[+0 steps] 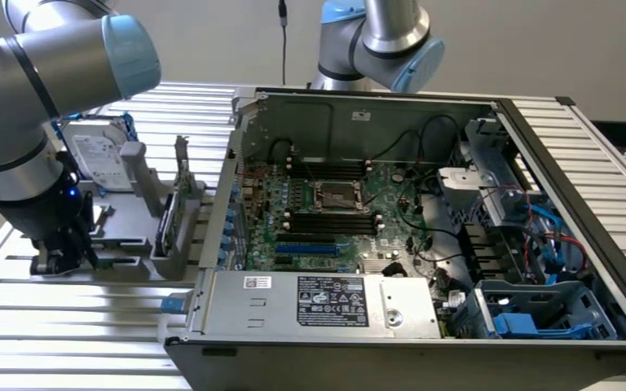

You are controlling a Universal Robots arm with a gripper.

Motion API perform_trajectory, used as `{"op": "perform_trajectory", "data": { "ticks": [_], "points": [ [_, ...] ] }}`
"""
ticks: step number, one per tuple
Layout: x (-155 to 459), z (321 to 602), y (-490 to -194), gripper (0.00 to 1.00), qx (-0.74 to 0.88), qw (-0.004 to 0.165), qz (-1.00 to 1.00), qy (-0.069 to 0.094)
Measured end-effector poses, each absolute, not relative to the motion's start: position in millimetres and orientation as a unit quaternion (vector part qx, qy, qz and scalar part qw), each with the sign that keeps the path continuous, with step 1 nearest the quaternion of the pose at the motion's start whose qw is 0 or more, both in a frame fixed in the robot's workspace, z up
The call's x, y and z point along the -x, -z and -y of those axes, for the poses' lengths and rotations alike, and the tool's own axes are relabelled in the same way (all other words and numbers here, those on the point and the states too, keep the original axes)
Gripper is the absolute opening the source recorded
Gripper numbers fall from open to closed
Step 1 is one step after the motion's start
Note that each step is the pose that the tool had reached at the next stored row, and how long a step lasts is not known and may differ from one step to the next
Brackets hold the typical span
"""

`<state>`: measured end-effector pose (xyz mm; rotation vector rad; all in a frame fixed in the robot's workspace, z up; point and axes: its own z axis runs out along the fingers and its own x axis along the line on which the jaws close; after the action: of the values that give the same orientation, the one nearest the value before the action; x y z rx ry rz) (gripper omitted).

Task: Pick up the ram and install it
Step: 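Pick up the ram and move it above insertion slot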

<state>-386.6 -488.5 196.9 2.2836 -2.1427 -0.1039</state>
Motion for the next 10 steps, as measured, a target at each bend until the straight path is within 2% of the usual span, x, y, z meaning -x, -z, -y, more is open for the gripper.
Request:
{"op": "perform_trajectory", "data": {
  "ticks": [10],
  "points": [
    [386.6,488.4,-200.7,0.14,-0.715,0.005,0.698,0.035]
  ]
}}
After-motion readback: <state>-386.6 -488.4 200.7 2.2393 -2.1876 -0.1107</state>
